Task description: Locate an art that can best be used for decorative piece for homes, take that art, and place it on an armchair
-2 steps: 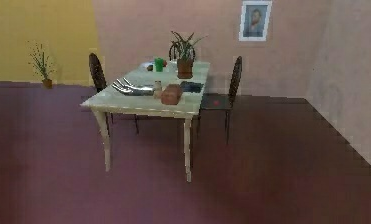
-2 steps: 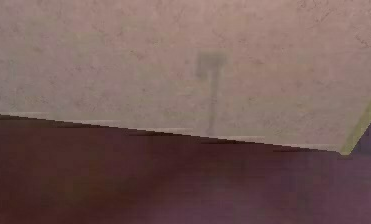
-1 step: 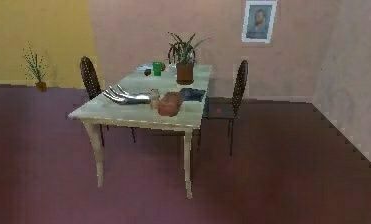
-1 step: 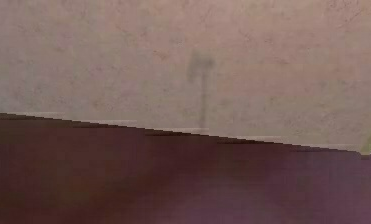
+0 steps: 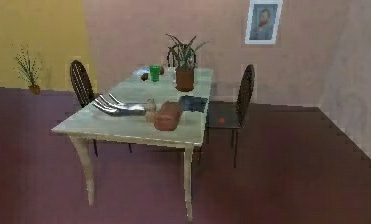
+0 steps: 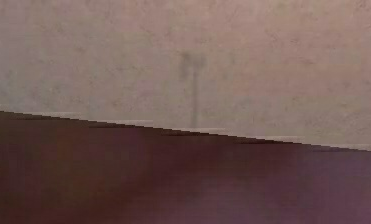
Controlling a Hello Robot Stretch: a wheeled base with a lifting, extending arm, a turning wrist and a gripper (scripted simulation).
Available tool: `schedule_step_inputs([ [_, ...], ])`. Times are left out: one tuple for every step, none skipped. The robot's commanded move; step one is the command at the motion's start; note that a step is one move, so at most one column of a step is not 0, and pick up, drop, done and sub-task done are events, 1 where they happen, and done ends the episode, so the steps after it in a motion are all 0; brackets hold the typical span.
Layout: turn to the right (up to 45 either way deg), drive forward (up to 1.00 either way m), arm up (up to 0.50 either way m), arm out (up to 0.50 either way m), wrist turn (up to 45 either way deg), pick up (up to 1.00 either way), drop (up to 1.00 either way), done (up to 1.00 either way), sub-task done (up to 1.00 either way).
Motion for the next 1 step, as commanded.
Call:
schedule_step_inputs([
  [30.0,0.00,0.00,0.00,0.0,0.00,0.00,0.00,0.00],
])
